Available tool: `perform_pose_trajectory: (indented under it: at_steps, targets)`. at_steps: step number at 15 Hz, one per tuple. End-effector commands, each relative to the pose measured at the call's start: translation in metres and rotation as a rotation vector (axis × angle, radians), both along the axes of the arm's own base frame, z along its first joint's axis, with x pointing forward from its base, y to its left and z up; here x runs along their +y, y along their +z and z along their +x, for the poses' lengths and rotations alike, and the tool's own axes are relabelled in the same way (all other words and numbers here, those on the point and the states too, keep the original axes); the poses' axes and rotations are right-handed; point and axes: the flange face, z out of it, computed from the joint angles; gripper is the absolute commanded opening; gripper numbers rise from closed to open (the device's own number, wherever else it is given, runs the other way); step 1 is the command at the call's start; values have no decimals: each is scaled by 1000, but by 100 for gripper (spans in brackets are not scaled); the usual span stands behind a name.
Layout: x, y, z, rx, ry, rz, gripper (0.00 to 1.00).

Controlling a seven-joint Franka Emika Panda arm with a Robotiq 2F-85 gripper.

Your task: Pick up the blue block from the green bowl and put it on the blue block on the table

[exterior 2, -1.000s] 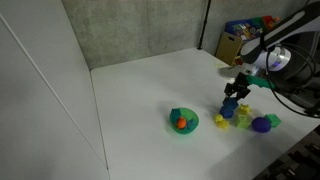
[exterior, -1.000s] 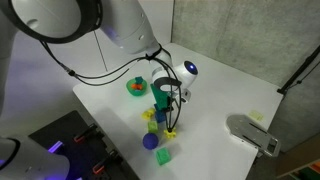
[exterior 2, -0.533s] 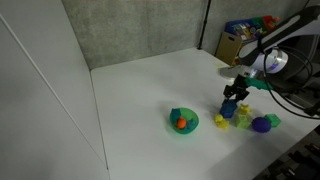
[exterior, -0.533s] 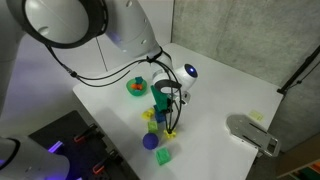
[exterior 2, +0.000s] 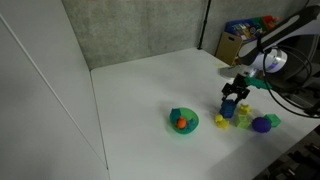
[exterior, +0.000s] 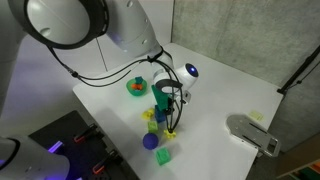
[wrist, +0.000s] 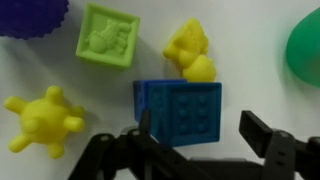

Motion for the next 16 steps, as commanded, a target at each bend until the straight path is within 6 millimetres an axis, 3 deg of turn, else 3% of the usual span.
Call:
perform_pose_trajectory:
  at_steps: [1, 8, 16]
  targets:
    - [-2, 24, 5, -29, -3, 15, 100]
    - [19, 90, 1, -86, 77, -93, 100]
    - [68, 170, -45, -106, 215, -269, 100]
